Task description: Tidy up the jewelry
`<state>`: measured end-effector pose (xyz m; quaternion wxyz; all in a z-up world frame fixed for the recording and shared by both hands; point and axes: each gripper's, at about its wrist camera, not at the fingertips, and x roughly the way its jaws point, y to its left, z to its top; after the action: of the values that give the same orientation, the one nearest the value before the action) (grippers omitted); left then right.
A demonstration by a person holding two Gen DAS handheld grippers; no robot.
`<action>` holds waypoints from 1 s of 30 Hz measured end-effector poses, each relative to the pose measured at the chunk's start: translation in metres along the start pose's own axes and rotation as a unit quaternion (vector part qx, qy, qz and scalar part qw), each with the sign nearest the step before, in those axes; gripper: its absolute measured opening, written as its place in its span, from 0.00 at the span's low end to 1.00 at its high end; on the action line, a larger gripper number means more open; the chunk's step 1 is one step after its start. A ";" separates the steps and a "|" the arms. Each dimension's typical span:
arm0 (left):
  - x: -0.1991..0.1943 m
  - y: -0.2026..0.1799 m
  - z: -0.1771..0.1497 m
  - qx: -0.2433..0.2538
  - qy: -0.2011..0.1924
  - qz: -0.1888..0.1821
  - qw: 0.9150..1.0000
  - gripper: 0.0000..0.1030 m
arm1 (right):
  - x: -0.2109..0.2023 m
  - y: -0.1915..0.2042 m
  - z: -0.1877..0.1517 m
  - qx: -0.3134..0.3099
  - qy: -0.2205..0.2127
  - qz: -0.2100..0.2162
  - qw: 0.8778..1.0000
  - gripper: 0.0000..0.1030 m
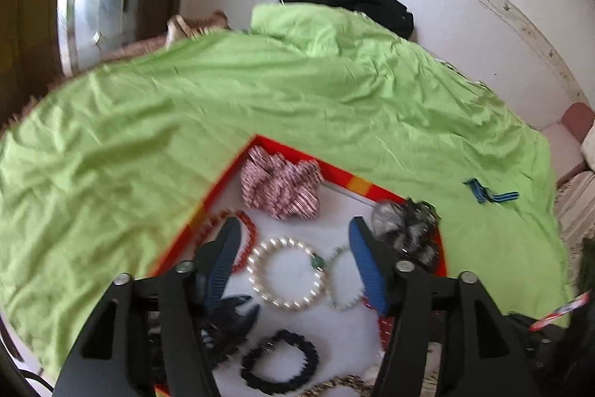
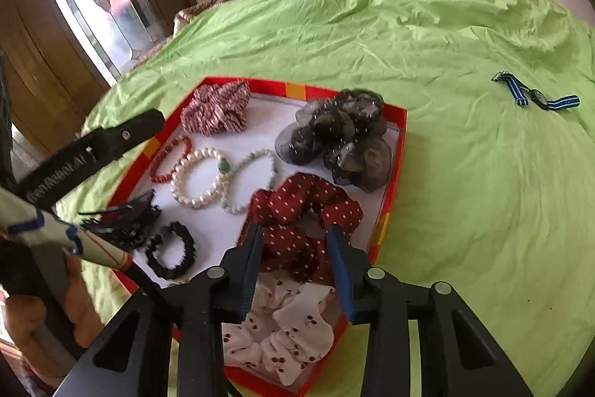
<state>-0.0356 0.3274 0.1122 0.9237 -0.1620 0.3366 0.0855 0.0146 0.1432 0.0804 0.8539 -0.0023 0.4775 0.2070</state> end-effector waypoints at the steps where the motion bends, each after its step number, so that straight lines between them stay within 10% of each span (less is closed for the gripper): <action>1: -0.001 0.001 0.001 0.004 -0.007 0.007 1.000 0.63 | -0.007 -0.001 0.000 0.000 -0.008 -0.004 1.000 0.38; 11: -0.026 0.005 -0.003 0.014 -0.070 0.073 0.995 0.78 | -0.067 -0.028 -0.051 0.027 -0.051 -0.044 0.997 0.40; 30: -0.184 -0.013 -0.064 0.045 -0.204 0.221 0.952 1.00 | -0.128 -0.058 -0.127 0.019 -0.112 -0.114 0.987 0.51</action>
<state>-0.2100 0.2835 0.1883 0.9370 -0.0205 0.1716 0.3036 -0.1268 0.0200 0.1047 0.9201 -0.0178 0.3788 0.0981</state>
